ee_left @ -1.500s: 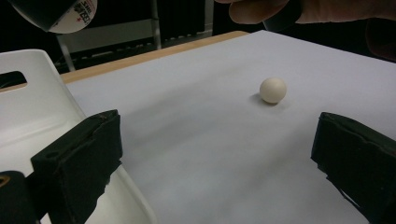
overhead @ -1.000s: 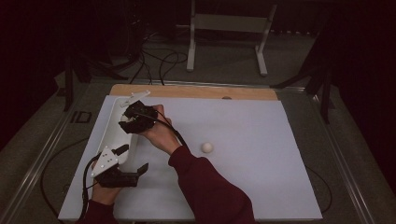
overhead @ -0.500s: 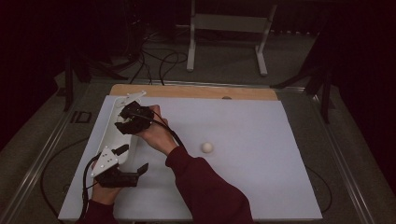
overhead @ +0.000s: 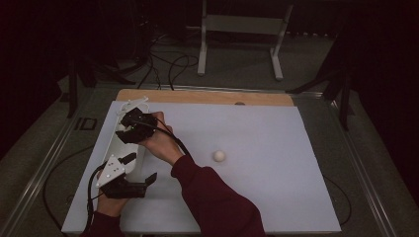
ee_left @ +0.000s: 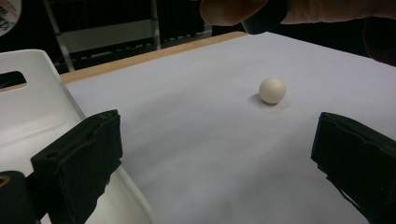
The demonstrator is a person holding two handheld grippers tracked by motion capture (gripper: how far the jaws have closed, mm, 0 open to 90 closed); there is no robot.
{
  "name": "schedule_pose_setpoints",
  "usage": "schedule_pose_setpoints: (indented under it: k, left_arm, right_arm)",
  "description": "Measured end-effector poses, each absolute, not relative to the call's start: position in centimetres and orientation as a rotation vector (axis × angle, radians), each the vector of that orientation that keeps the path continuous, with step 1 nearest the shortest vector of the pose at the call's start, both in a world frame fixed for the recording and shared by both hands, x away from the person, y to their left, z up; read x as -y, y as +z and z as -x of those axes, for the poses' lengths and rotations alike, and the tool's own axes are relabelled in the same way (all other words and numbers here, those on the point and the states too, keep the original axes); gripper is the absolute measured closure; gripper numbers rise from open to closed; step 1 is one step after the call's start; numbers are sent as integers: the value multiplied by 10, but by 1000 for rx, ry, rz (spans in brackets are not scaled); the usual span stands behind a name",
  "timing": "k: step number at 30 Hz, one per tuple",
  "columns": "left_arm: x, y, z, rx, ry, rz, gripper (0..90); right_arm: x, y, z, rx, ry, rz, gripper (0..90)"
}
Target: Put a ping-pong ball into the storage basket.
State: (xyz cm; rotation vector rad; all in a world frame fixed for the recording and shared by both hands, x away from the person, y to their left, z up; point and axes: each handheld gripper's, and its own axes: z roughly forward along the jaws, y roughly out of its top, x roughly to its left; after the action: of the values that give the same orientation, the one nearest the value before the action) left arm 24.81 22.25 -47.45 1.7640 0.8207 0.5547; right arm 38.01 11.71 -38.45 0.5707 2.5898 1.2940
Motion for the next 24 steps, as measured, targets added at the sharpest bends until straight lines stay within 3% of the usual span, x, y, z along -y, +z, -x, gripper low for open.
schedule_pose_setpoints:
  k: [6, 7, 8, 10, 12, 24]
  left_arm:
    - [-222, -475, -248, -820, 554, -1764, 25]
    - [-222, -475, -248, -820, 555, -1765, 25]
    - [-222, -475, -248, -819, 556, -1765, 25]
    - [-222, -475, -248, -819, 557, -1766, 25]
    - [-222, -475, -248, -819, 556, -1766, 25]
    - [-222, -475, -248, -820, 558, -1768, 25]
  right_arm:
    - [-120, -384, -379, -2605, 1310, -582, 497]
    - [-120, -384, -380, -2610, 1319, -589, 457]
    - [-121, -385, -381, -2628, 1325, -594, 320]
    - [-120, -385, -381, -2619, 1318, -629, 174]
    - [-118, -386, -383, -2631, 1328, -642, 138]
    - [-106, -381, -382, -2594, 1308, -652, 96]
